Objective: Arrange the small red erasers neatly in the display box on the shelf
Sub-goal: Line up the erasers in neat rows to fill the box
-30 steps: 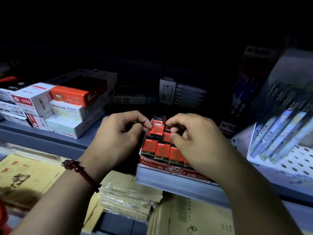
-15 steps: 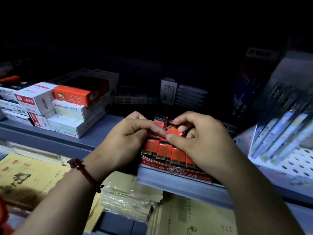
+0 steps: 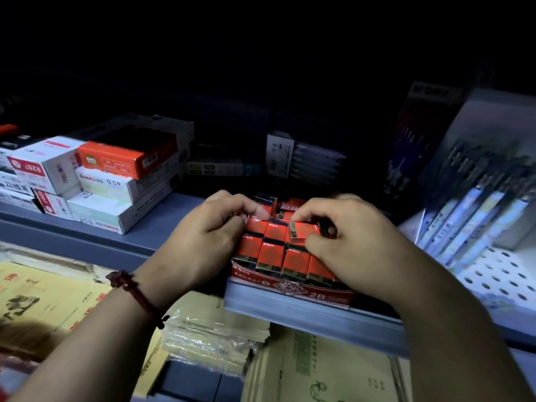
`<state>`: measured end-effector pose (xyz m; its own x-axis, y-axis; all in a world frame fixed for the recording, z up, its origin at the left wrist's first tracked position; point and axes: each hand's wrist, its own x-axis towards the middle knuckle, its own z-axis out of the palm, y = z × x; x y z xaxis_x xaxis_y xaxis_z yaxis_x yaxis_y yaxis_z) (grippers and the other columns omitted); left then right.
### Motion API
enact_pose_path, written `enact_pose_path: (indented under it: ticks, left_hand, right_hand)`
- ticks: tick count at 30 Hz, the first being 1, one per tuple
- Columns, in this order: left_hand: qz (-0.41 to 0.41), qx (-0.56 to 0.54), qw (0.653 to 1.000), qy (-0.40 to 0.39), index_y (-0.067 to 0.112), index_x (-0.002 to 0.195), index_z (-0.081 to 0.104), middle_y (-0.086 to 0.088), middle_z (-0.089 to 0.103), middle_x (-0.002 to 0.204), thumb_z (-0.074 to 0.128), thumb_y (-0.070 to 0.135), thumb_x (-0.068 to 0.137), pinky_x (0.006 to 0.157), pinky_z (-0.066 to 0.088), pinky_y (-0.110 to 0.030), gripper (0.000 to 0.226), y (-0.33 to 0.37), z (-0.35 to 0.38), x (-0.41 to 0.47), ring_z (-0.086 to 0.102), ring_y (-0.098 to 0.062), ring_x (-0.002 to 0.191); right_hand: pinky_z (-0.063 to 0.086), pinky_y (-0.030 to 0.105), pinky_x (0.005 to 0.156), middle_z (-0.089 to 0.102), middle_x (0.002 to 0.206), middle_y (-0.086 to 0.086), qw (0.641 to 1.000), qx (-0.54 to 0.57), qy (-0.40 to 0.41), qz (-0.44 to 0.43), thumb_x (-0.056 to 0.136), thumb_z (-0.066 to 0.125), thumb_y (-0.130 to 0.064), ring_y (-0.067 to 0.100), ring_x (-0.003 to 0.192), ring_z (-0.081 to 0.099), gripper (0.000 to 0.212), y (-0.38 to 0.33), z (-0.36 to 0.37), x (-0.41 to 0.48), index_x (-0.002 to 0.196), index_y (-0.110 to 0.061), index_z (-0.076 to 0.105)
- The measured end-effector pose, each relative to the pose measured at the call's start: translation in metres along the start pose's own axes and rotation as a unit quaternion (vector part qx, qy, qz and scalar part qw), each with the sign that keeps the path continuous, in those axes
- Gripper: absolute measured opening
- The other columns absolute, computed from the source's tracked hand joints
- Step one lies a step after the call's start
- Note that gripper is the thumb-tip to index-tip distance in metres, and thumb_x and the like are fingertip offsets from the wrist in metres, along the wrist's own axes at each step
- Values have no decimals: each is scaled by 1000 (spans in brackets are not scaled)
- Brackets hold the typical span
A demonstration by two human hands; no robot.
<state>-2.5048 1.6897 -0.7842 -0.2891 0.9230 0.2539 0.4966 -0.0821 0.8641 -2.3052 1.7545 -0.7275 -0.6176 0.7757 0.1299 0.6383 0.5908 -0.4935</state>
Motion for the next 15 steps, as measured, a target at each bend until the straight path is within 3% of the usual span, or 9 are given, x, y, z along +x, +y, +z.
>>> enact_pose_path:
  ticks: [5, 8, 11, 15]
  left_hand:
    - [-2, 1, 1000, 10, 32, 95, 75, 7, 59, 100, 50, 10, 103, 71, 42, -17, 34, 0, 1, 0, 61, -3, 84]
    - [2, 7, 1000, 17, 30, 95, 75, 7, 59, 98, 50, 7, 101, 70, 40, -13, 34, 1, 2, -1, 59, 0, 83]
    - [7, 21, 999, 26, 28, 94, 75, 6, 60, 97, 51, 3, 99, 69, 40, -9, 35, 3, 3, -2, 59, 1, 83]
    - [11, 34, 999, 34, 31, 95, 74, 4, 62, 99, 52, 6, 99, 70, 40, -11, 34, 1, 4, -1, 59, -2, 86]
  right_hand:
    - [43, 12, 56, 48, 93, -13, 1000, -3, 29, -4, 97, 55, -17, 5, 66, 54, 25, 2, -1, 1, 98, -37, 71]
    - [37, 16, 53, 52, 91, -9, 998, -1, 59, 0, 96, 62, -38, 5, 66, 55, 10, -3, 7, 2, 92, -32, 69]
    - [36, 23, 58, 51, 88, -8, 996, 10, 85, 23, 85, 75, -48, 5, 72, 51, 25, -8, 17, 5, 82, -25, 65]
    - [38, 12, 46, 58, 76, -7, 992, 66, 99, 34, 77, 83, -27, 5, 55, 51, 18, -7, 12, 8, 79, -22, 66]
